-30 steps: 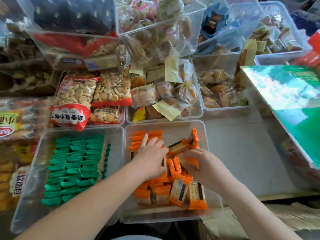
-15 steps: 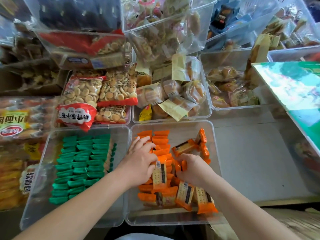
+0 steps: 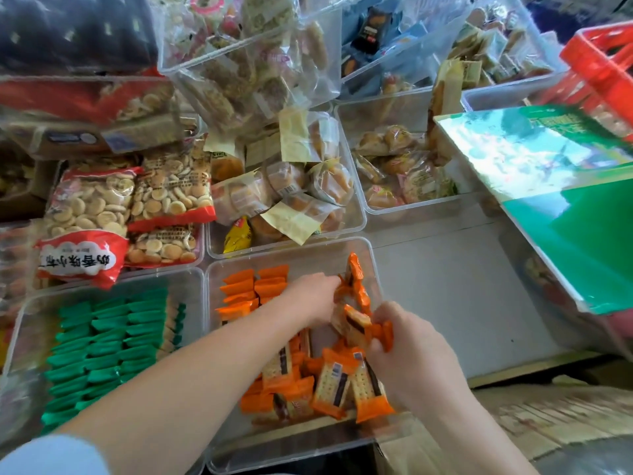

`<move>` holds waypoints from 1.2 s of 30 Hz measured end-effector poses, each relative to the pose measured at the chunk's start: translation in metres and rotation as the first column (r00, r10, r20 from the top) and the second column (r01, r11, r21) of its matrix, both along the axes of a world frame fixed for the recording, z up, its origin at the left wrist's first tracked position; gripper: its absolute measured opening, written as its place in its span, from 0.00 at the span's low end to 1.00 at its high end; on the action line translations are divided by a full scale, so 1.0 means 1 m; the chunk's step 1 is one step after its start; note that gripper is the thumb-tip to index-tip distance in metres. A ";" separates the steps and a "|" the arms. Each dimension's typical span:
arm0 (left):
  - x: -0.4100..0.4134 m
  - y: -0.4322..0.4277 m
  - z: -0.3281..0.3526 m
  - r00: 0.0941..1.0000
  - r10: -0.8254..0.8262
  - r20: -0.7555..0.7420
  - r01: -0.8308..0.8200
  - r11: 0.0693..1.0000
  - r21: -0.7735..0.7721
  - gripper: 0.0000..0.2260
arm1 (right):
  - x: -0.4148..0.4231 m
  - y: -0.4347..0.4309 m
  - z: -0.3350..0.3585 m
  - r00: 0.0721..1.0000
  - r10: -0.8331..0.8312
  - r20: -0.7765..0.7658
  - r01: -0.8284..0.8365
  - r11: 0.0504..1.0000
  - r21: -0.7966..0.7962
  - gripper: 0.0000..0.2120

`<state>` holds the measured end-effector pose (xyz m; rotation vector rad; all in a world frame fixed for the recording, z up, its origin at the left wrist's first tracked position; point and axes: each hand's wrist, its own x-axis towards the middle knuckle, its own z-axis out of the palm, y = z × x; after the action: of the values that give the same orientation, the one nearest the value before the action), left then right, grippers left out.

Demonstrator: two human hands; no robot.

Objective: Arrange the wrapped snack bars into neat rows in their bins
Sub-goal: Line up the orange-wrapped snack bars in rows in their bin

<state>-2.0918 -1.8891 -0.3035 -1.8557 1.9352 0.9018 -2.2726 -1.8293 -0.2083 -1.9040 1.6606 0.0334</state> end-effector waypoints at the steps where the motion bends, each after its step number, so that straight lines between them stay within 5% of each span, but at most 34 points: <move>1: -0.003 -0.005 -0.006 1.000 -0.018 0.025 0.018 1.000 0.026 0.24 | -0.003 0.002 0.000 1.000 -0.017 0.015 0.017 1.000 0.009 0.08; 4: -0.004 -0.012 -0.018 0.998 -0.011 0.063 0.004 0.994 0.108 0.31 | -0.007 0.007 -0.002 0.995 -0.070 0.076 0.068 0.997 0.035 0.10; 12: -0.002 -0.001 0.020 0.998 0.000 0.066 0.010 0.989 -0.145 0.15 | -0.010 0.011 0.007 0.997 0.042 -0.063 -0.041 0.999 0.028 0.10; 16: 0.020 0.034 0.060 0.978 0.161 -0.136 -0.186 0.962 -0.201 0.14 | -0.003 0.019 0.008 0.956 0.237 -0.171 -0.232 0.971 0.048 0.11; 21: 0.030 0.105 0.066 0.640 0.532 -0.554 -0.577 0.809 0.109 0.15 | 0.003 0.036 -0.012 0.908 0.381 -0.177 -0.361 0.923 0.134 0.22; 32: 0.022 0.175 0.079 0.224 0.623 -0.749 -0.657 0.664 0.356 0.07 | -0.002 0.051 -0.024 0.930 0.325 -0.171 -0.312 0.945 0.098 0.14; 36: 0.023 0.185 0.075 0.189 0.628 -0.755 -0.657 0.652 0.377 0.08 | -0.005 0.054 -0.028 0.888 0.377 -0.265 -0.357 0.926 0.122 0.13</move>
<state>-2.0684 -1.7039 -0.2284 -2.5932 1.3576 2.4999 -2.2773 -1.7756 -0.2368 -2.2140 1.4195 0.5348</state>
